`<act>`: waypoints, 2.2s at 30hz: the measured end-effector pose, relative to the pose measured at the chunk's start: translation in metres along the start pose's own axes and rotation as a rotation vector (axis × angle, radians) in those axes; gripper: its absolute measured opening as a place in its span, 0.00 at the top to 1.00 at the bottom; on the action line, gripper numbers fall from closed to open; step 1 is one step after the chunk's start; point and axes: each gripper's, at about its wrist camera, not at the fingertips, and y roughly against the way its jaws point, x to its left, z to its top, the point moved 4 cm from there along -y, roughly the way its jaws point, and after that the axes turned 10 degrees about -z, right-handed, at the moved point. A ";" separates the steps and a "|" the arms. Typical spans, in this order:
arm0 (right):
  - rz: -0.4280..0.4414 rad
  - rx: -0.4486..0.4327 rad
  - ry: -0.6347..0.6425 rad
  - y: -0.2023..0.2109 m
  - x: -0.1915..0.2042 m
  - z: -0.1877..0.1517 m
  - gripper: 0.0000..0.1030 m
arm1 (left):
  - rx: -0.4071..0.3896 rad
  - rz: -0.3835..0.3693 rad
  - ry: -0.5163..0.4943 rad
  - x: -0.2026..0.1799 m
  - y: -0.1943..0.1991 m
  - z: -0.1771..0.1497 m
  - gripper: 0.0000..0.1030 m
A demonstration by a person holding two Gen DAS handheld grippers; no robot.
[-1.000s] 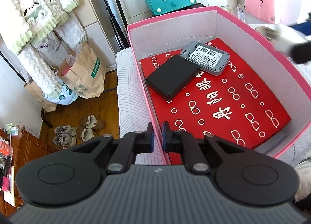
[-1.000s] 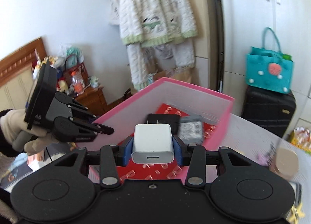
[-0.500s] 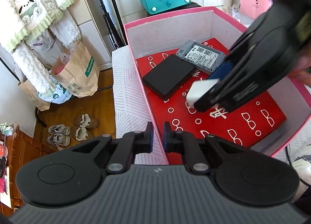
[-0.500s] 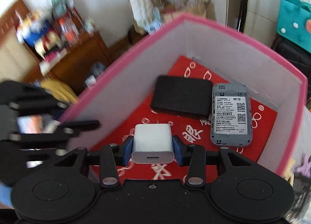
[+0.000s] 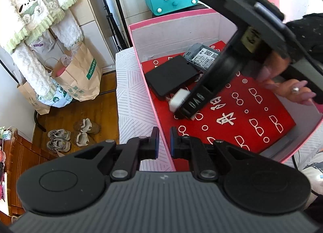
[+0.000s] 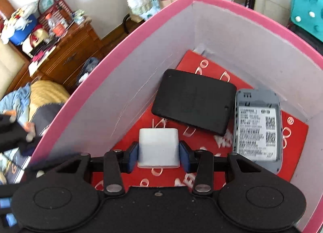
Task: Organize rigid objects
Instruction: 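Carry the white charger cube over the pink box with the right tool, then lower the white charger into the box and open the right tool, then move the open right tool back toward the remaining items on the table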
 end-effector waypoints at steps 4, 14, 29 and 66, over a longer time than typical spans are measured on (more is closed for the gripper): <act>-0.024 -0.042 -0.112 -0.001 -0.014 0.008 0.54 | 0.001 0.004 0.001 0.000 0.000 0.000 0.91; 0.096 -0.065 -0.239 0.045 -0.039 -0.005 0.48 | 0.003 0.009 0.007 -0.001 0.000 -0.001 0.91; -0.085 -0.347 -0.191 0.182 -0.111 -0.095 0.45 | 0.008 0.029 0.003 -0.003 0.000 0.001 0.91; -0.462 -0.389 -0.404 0.086 -0.275 -0.253 0.33 | 0.015 0.086 0.039 -0.009 -0.002 0.002 0.91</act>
